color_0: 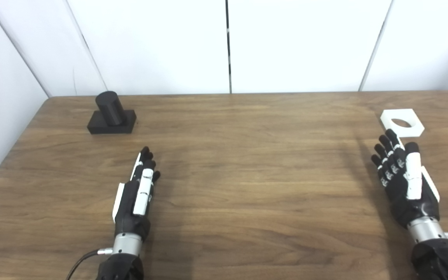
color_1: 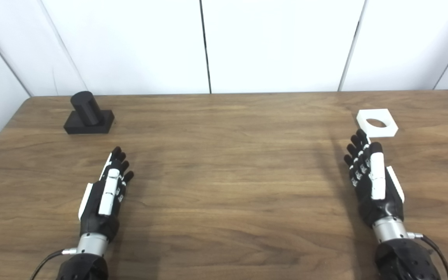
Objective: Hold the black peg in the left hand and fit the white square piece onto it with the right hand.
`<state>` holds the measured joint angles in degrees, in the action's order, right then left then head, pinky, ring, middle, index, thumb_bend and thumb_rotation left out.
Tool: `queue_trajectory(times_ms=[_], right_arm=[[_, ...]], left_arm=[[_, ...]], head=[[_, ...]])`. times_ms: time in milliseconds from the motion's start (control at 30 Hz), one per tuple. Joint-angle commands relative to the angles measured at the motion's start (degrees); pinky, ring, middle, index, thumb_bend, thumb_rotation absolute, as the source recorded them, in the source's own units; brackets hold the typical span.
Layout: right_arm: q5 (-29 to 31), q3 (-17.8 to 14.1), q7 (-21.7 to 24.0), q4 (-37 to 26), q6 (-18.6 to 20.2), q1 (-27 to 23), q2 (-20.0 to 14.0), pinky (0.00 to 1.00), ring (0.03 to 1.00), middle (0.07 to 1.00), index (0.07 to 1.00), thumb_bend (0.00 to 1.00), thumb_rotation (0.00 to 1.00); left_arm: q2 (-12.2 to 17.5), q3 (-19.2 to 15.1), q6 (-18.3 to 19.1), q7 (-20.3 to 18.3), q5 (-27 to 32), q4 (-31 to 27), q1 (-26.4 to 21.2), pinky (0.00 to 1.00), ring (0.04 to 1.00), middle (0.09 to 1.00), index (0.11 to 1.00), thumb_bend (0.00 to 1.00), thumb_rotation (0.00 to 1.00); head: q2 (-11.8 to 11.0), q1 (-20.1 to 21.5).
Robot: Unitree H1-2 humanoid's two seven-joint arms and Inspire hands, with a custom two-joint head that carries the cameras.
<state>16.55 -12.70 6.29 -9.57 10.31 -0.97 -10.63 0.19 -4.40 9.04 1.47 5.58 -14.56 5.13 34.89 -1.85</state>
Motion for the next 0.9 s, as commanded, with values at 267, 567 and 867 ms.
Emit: queue_trajectory(times_ms=[267,567,867], right_arm=[[0.6,-0.1,0.4,-1.3,-2.3,-1.9,-0.4,1.0,1.0,1.0,1.0,0.57,1.0],[1.6,-0.3,1.0,-0.5,-2.4,-2.0,-0.8,1.0,1.0,1.0,1.0,0.57,1.0],[1.9,-0.5,1.3,1.1,-2.7,-2.6,-1.9,1.0,1.0,1.0,1.0,0.57,1.0]], left_arm=[[0.1,0.1,-0.2,-0.3,0.2,-1.0,-0.8,1.0,1.0,1.0,1.0,0.58,0.83],[-0.3,-0.1,0.3,0.6,-0.4,-2.7,-1.0,1.0,1.0,1.0,1.0,0.54,0.83],[0.5,0.9,0.2,0.7,-4.0,-6.0,-1.7,1.0,1.0,1.0,1.0,0.59,0.81]], head=[[-0.1,-0.4],[0.0,-1.2],[0.1,-4.3]])
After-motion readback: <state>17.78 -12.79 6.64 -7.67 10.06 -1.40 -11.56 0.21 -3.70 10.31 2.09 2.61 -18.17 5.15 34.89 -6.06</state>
